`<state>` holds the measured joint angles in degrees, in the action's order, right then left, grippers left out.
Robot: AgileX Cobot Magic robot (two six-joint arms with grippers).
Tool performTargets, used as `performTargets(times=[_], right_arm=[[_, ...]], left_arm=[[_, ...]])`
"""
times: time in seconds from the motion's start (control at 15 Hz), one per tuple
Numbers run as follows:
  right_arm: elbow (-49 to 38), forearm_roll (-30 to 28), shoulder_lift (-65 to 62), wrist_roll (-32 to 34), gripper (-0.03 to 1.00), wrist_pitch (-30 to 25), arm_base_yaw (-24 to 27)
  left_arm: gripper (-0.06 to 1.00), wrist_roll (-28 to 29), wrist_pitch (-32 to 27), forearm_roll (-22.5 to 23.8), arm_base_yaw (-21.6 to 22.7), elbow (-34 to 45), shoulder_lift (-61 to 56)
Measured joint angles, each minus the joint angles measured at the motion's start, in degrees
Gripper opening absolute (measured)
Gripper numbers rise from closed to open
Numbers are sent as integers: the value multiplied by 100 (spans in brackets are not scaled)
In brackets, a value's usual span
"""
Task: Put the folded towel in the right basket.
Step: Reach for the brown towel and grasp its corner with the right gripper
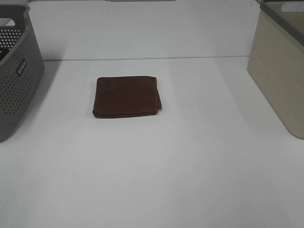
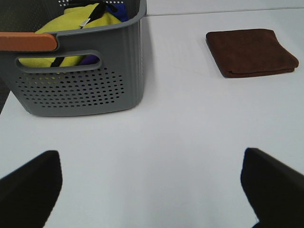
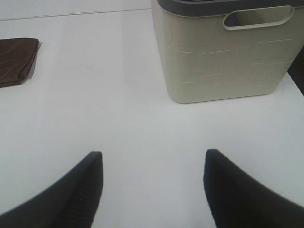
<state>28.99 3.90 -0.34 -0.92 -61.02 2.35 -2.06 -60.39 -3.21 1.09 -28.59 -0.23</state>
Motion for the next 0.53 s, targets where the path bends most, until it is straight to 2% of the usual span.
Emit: performTargets(times=[0.53], right_arm=[[0, 0, 0, 0, 60, 0, 0]], left_arm=[[97, 0, 0, 0, 0, 0, 0]])
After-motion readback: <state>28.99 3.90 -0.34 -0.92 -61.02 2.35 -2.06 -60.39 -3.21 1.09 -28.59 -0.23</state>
